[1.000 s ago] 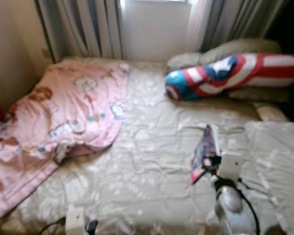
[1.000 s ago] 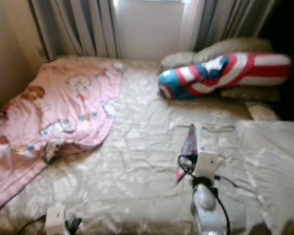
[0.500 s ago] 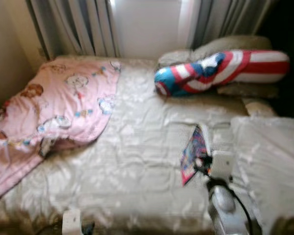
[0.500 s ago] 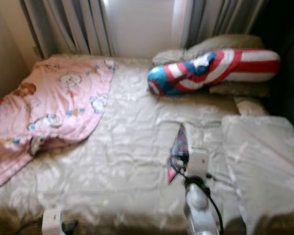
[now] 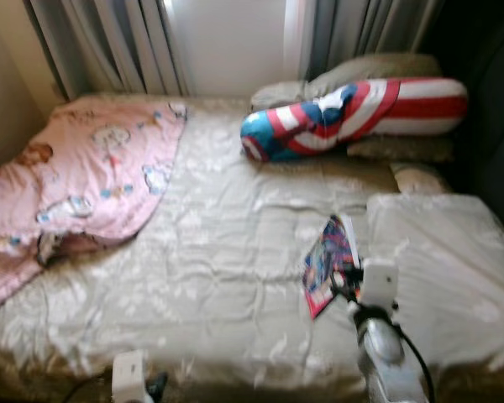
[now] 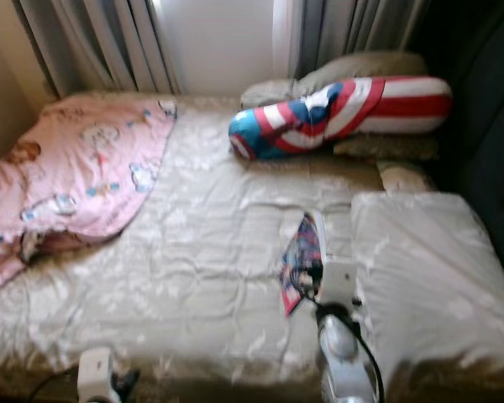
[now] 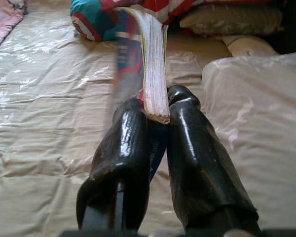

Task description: Clean up the room

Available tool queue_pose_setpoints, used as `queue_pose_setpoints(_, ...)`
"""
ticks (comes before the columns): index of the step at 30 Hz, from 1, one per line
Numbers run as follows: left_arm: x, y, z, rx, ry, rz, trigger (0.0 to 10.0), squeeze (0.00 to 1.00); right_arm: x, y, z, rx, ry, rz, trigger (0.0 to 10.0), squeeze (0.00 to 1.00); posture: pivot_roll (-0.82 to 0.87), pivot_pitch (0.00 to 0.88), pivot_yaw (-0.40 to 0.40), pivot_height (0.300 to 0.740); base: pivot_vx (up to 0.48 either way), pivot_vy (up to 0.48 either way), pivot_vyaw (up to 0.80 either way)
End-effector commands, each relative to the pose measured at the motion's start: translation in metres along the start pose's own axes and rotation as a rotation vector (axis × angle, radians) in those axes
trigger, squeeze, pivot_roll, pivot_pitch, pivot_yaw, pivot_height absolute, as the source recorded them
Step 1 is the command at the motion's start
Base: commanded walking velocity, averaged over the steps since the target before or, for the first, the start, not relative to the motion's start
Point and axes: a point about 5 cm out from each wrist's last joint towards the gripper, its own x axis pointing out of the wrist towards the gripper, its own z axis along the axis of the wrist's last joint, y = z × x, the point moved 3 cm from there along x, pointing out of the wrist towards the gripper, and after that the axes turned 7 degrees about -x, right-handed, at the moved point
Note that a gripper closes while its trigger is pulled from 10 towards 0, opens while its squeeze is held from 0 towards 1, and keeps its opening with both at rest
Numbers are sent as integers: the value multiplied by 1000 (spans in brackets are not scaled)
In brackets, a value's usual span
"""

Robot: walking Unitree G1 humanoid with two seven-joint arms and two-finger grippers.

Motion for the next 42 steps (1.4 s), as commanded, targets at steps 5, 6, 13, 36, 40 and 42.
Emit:
queue_pose_setpoints(5,0,3,3,0,-10,5,10000,0,3,6,11,11,-42,25,10000,0,63,13,-26,740,0,0,0)
queue_pose_setpoints(6,0,3,3,0,-11,4,10000,0,3,6,11,10,-42,26,10000,0,63,13,-26,740,0,0,0)
queue_pose_setpoints(13,1,0,4,-4,-15,0,10000,0,2,6,10,7,-37,29,10000,0,63,12,-28,740,0,0,0)
queue_pose_setpoints(36,0,2,4,-15,-14,-3,10000,0,2,3,7,-4,-22,20,10000,0,61,17,-28,740,0,0,0)
queue_pose_setpoints(40,1,1,4,-15,-15,-5,10000,0,2,2,7,-7,-21,18,10000,0,61,18,-28,740,120,0,0)
queue_pose_setpoints(42,1,1,4,-14,-17,-6,10000,0,2,1,7,-7,-21,14,10000,0,59,17,-28,740,246,0,0)
